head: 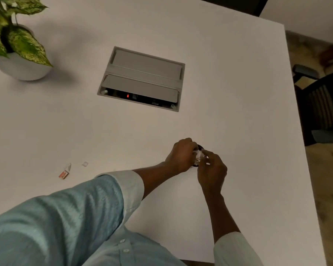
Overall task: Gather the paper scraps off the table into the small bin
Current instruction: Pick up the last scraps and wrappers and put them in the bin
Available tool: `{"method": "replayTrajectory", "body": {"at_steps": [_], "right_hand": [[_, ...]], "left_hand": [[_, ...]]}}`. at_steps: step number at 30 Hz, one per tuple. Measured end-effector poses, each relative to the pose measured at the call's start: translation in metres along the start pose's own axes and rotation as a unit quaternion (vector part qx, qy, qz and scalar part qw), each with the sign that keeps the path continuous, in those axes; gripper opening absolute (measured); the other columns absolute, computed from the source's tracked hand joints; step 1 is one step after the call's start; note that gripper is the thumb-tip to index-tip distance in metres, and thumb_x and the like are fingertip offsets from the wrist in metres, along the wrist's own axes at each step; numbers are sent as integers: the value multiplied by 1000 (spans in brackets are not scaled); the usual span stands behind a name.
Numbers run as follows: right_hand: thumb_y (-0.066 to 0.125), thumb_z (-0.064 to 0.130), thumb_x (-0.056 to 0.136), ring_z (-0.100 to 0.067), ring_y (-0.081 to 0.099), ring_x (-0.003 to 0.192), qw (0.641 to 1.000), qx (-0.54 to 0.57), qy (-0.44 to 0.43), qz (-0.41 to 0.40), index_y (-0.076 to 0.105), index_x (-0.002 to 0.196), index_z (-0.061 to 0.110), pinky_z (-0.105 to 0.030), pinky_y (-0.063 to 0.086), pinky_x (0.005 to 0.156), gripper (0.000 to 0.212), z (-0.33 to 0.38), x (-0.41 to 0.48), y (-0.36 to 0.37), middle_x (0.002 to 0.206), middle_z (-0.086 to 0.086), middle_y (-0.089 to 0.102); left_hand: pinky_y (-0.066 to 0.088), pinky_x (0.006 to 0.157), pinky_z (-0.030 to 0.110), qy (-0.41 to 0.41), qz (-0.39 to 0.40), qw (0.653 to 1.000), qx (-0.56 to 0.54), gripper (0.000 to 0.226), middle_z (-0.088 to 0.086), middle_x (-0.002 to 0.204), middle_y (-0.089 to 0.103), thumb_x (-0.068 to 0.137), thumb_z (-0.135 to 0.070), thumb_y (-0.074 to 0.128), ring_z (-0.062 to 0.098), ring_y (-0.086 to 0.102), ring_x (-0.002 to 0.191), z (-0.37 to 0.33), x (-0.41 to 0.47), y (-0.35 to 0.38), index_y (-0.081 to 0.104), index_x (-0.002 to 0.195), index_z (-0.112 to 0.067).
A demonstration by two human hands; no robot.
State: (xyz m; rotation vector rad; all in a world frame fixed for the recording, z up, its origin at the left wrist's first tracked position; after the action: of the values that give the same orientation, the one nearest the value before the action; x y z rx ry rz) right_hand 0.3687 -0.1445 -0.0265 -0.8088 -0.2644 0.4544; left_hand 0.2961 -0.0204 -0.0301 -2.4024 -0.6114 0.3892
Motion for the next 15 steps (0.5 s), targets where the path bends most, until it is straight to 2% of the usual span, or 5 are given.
{"method": "replayTrajectory", "body": {"at_steps": [3,6,9,12,15], "right_hand": [[58,-1,91,-24,72,94,1000,3,-5,-20,73,112,13,-26,51,80,29,-2,-5,-6,107,-4,76],[61,-4,89,-24,69,108,999,-18,-31,-4,68,122,13,-29,53,88,37,0,-13,-2,118,-4,73],[65,0,90,-22,56,131,995,-32,-81,51,57,138,11,-33,50,104,50,7,-20,8,142,-5,60],[64,11,95,-27,44,145,975,-116,-148,123,49,146,8,-42,39,118,53,14,-22,25,155,-11,48],[45,36,105,-21,28,154,945,-227,-158,175,36,154,11,-45,17,127,56,8,-25,44,163,-9,36]], "left_hand": [[54,89,42,24,16,1000,3,31,11,112,72,88,-5,65,28,64,101,1,-4,4,72,118,-7],[51,99,42,19,4,1000,24,59,9,138,62,86,-4,63,28,56,124,13,-16,0,55,144,-10],[57,91,43,-12,-29,998,63,54,5,142,53,93,-15,66,25,53,128,35,-34,-11,50,144,-13],[58,83,42,-5,1,990,141,48,5,145,46,97,-24,63,26,49,130,63,-59,-15,49,142,-12],[45,110,45,-5,96,965,243,72,16,166,24,98,-40,62,35,26,152,104,-95,-7,34,154,-5]]}}
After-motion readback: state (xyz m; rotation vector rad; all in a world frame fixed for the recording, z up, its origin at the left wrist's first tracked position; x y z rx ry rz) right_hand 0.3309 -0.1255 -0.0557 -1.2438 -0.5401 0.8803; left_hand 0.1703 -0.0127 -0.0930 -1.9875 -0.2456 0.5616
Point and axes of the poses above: each hand's wrist, its own x-axis towards the middle knuckle, its own y-axis out of the palm, z = x × y, the point moved 7 cm from there along x, towards the middle knuckle
